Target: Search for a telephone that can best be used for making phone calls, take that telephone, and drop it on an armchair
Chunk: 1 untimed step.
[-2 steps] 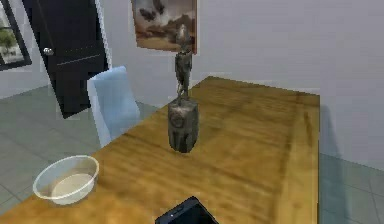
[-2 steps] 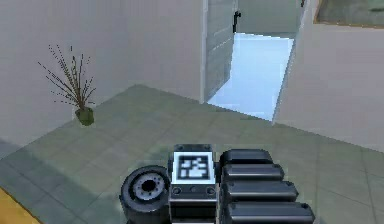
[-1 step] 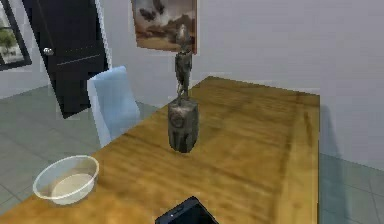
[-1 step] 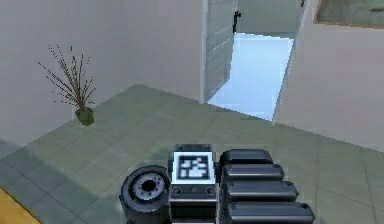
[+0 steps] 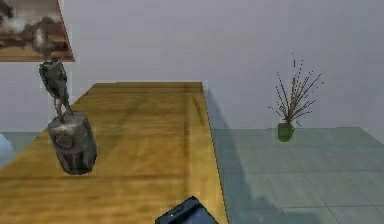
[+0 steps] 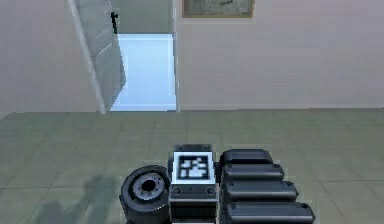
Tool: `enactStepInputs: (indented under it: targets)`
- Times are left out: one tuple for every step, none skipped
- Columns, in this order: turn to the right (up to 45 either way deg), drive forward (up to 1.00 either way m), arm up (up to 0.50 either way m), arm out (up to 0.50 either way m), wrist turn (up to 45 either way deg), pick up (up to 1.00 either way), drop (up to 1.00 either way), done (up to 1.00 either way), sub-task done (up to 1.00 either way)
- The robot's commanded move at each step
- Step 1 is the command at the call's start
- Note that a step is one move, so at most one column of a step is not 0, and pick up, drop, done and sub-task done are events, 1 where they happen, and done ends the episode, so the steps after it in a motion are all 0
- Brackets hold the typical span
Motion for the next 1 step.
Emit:
enactStepInputs:
  targets:
    - [21.0,0.0,0.0,0.0,0.0,0.0,0.0,0.0,0.0]
